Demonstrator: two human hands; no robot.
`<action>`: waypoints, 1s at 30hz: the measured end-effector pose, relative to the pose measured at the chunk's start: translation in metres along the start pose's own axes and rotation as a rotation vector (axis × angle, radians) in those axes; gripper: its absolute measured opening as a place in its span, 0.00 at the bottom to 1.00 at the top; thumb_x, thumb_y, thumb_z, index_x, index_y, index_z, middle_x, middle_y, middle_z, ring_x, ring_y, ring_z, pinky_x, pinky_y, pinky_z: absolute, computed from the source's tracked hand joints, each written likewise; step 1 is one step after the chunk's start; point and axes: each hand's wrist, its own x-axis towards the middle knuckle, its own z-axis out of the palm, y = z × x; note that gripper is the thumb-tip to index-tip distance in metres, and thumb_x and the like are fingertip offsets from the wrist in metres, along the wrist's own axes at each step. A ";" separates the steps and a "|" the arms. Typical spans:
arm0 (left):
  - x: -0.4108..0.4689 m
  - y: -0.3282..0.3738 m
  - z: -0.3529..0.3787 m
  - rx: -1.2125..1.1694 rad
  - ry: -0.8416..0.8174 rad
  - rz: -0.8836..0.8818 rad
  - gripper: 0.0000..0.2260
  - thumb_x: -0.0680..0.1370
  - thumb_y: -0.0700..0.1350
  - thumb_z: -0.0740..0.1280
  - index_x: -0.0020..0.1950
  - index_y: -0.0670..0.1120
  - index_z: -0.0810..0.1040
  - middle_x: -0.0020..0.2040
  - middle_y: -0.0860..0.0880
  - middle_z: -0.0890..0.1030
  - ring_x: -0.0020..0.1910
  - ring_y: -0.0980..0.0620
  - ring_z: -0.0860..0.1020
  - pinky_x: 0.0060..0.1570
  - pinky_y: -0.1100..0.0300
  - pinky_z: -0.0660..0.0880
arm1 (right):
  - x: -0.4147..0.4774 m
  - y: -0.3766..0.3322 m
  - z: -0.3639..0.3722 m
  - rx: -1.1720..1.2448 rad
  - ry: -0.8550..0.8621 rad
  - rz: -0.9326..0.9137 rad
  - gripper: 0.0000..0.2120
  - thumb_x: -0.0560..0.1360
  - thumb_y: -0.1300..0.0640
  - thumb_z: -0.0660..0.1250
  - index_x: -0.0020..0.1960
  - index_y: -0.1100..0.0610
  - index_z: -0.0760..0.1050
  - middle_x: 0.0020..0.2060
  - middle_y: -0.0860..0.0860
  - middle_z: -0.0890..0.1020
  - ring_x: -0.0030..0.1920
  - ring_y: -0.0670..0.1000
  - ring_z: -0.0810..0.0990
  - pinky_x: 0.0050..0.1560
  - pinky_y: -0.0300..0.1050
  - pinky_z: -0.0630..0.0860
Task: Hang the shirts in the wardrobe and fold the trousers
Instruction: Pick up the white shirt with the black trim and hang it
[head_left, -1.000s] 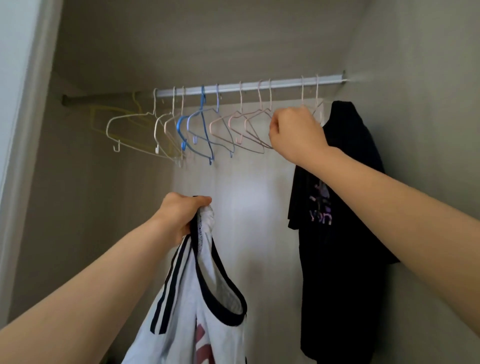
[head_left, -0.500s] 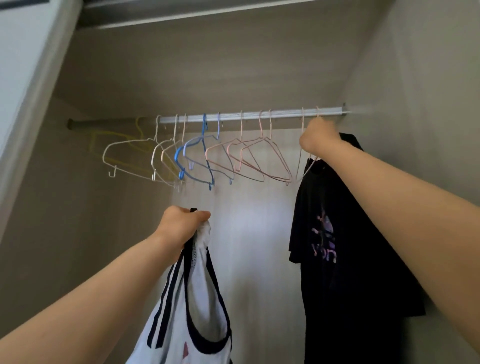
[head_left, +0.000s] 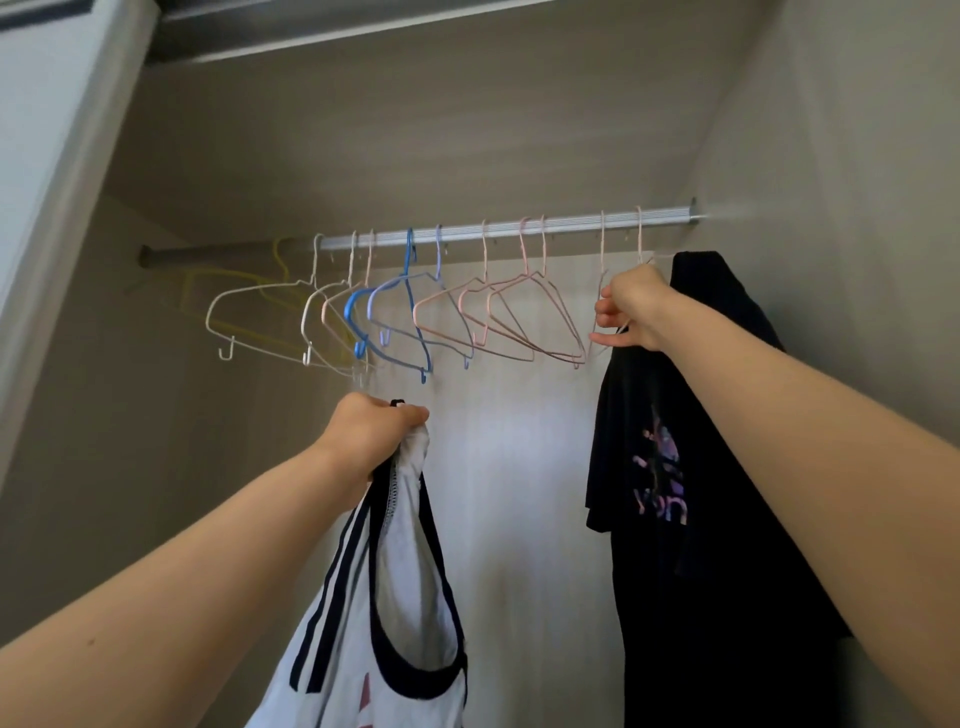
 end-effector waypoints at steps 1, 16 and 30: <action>0.000 0.000 0.000 0.001 -0.003 -0.003 0.07 0.77 0.40 0.71 0.45 0.38 0.76 0.40 0.41 0.73 0.38 0.46 0.74 0.40 0.57 0.71 | -0.001 -0.001 0.000 0.005 -0.001 -0.020 0.19 0.79 0.65 0.48 0.66 0.62 0.69 0.35 0.53 0.74 0.32 0.48 0.71 0.38 0.49 0.81; -0.028 -0.003 -0.018 0.037 0.022 -0.070 0.05 0.75 0.37 0.67 0.40 0.39 0.74 0.38 0.41 0.72 0.36 0.46 0.73 0.38 0.55 0.69 | -0.040 0.021 0.013 -0.105 0.094 -0.321 0.16 0.76 0.68 0.51 0.33 0.52 0.58 0.31 0.51 0.64 0.30 0.50 0.63 0.29 0.44 0.61; -0.095 -0.021 -0.064 0.193 0.019 -0.127 0.03 0.76 0.37 0.67 0.44 0.37 0.75 0.38 0.42 0.73 0.35 0.47 0.75 0.36 0.57 0.70 | -0.247 0.093 0.044 -0.258 0.003 -0.331 0.11 0.80 0.56 0.54 0.61 0.54 0.68 0.41 0.52 0.77 0.41 0.56 0.78 0.46 0.52 0.77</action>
